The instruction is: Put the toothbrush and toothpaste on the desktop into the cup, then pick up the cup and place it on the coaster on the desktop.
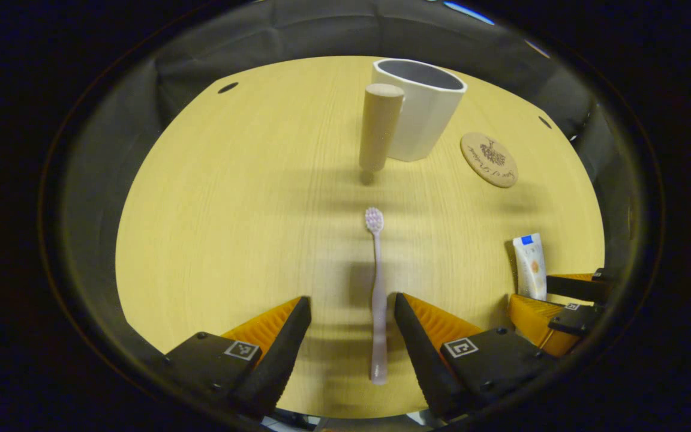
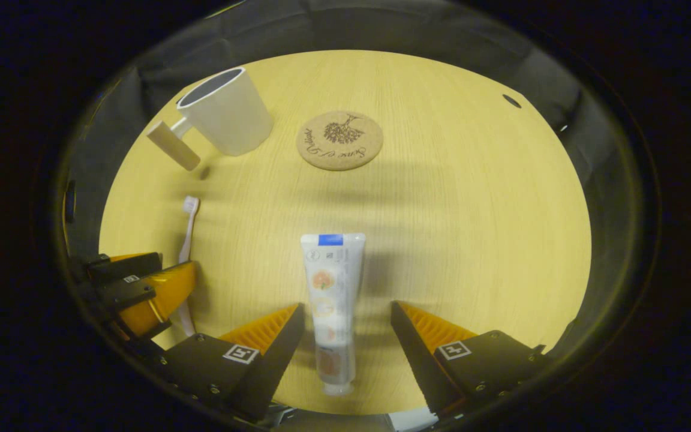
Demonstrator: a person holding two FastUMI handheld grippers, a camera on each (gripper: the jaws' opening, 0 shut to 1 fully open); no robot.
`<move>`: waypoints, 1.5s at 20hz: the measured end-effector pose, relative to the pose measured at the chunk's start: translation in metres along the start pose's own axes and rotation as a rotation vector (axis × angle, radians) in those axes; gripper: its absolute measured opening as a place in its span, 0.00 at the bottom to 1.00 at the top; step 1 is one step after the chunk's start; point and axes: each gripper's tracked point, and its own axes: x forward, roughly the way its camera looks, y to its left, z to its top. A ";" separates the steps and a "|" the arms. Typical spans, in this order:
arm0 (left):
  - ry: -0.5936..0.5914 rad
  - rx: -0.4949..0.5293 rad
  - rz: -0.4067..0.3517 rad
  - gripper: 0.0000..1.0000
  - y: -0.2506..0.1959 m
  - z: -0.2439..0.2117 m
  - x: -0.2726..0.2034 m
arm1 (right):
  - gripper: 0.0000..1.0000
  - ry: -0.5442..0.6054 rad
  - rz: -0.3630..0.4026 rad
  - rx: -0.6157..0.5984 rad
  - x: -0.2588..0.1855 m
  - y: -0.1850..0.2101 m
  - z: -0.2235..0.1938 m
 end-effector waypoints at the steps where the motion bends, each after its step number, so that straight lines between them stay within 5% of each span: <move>1: 0.007 0.003 0.000 0.96 0.001 -0.001 0.001 | 0.92 0.001 -0.005 -0.002 0.001 -0.001 0.000; 6: 0.027 0.011 -0.001 0.90 -0.005 0.001 0.000 | 0.77 0.021 -0.020 0.002 0.002 -0.006 0.000; 7: 0.032 0.016 -0.005 0.87 -0.008 0.000 0.001 | 0.64 0.025 -0.020 0.006 0.001 -0.007 0.000; 10: 0.051 0.040 -0.014 0.68 -0.016 0.001 0.003 | 0.59 0.047 0.006 0.029 0.001 -0.006 -0.003; 11: 0.059 0.043 -0.011 0.63 -0.017 0.001 0.003 | 0.40 0.051 0.009 0.041 -0.003 -0.006 0.000; 14: 0.077 0.037 -0.011 0.32 -0.022 0.001 0.005 | 0.41 0.063 0.005 0.042 0.001 -0.008 0.000; 15: 0.084 0.036 -0.011 0.32 -0.022 0.001 0.005 | 0.26 0.064 0.012 0.050 -0.001 -0.005 -0.001; 16: 0.088 0.032 -0.006 0.18 -0.023 0.002 0.004 | 0.26 0.076 0.017 0.049 -0.003 -0.006 -0.003; 20: 0.092 0.031 -0.001 0.18 -0.024 0.003 0.005 | 0.26 0.101 0.008 0.056 -0.006 -0.009 -0.007; 21: 0.099 0.016 -0.004 0.23 -0.025 0.002 0.005 | 0.13 0.097 0.008 0.065 -0.005 -0.010 -0.007; 22: 0.089 0.012 -0.006 0.10 -0.025 0.004 0.004 | 0.13 0.103 0.008 0.071 -0.005 -0.012 -0.007; 23: 0.095 0.013 -0.011 0.15 -0.024 0.002 0.004 | 0.13 0.112 0.018 0.080 -0.006 -0.012 -0.008; 30: 0.056 -0.017 -0.080 0.10 -0.034 0.010 -0.024 | 0.13 0.104 0.026 0.104 -0.009 -0.021 -0.006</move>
